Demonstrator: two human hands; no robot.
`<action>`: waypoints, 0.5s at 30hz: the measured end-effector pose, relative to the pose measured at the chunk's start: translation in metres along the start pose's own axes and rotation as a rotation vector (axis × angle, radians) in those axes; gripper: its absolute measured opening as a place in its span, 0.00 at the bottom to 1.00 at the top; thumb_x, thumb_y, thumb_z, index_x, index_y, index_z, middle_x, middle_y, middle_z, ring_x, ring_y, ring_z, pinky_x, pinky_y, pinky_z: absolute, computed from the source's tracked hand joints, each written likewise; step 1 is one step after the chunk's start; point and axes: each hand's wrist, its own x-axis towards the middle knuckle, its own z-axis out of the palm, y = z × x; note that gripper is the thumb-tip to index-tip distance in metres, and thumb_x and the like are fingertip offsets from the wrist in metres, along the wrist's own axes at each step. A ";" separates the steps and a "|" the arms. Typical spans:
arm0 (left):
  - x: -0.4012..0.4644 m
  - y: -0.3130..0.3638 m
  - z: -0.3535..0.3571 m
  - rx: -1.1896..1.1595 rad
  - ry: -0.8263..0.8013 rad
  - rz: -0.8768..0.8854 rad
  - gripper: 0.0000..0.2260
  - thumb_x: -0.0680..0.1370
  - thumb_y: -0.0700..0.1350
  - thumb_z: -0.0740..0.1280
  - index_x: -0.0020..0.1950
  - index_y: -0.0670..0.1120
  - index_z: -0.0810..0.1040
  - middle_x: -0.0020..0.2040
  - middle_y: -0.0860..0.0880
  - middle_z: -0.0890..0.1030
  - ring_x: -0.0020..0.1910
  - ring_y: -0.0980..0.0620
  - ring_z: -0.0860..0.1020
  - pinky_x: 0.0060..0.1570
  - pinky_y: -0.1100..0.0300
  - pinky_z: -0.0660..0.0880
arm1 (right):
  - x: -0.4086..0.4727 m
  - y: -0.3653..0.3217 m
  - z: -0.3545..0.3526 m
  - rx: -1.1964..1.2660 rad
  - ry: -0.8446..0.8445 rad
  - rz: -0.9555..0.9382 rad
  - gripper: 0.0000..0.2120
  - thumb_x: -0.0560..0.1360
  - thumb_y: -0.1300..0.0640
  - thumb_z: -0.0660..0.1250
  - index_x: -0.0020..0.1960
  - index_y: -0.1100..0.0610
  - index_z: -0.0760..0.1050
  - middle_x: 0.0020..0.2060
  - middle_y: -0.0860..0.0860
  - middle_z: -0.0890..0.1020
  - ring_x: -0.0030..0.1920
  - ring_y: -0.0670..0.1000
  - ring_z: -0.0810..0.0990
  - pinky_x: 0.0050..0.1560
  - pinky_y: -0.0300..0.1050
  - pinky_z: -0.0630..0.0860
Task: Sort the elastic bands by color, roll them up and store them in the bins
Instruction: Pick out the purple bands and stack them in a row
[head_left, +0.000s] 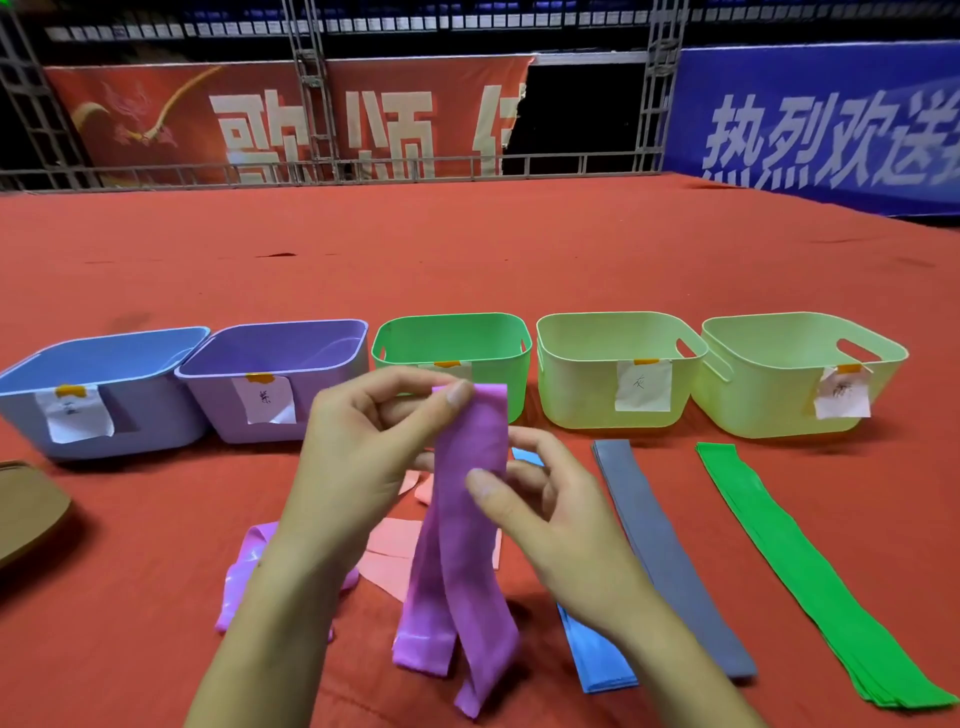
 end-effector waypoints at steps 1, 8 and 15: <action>0.001 0.001 -0.005 -0.007 0.020 0.011 0.09 0.77 0.45 0.75 0.52 0.40 0.87 0.43 0.41 0.88 0.40 0.51 0.85 0.37 0.56 0.83 | 0.000 0.003 0.001 -0.023 -0.033 0.034 0.19 0.76 0.51 0.76 0.65 0.47 0.76 0.51 0.56 0.88 0.51 0.52 0.85 0.57 0.57 0.80; 0.008 0.007 -0.027 -0.163 0.166 0.021 0.09 0.75 0.47 0.76 0.51 0.43 0.88 0.42 0.46 0.87 0.38 0.52 0.83 0.34 0.61 0.80 | -0.007 0.013 0.008 -0.259 -0.270 0.149 0.11 0.80 0.50 0.73 0.61 0.51 0.81 0.57 0.47 0.87 0.58 0.49 0.85 0.64 0.60 0.79; 0.013 0.003 -0.040 -0.156 0.253 0.019 0.08 0.78 0.46 0.76 0.52 0.42 0.87 0.42 0.46 0.86 0.37 0.52 0.82 0.33 0.61 0.78 | -0.015 0.008 0.017 -0.164 -0.426 0.198 0.14 0.82 0.53 0.72 0.68 0.49 0.77 0.61 0.48 0.86 0.59 0.47 0.83 0.65 0.59 0.81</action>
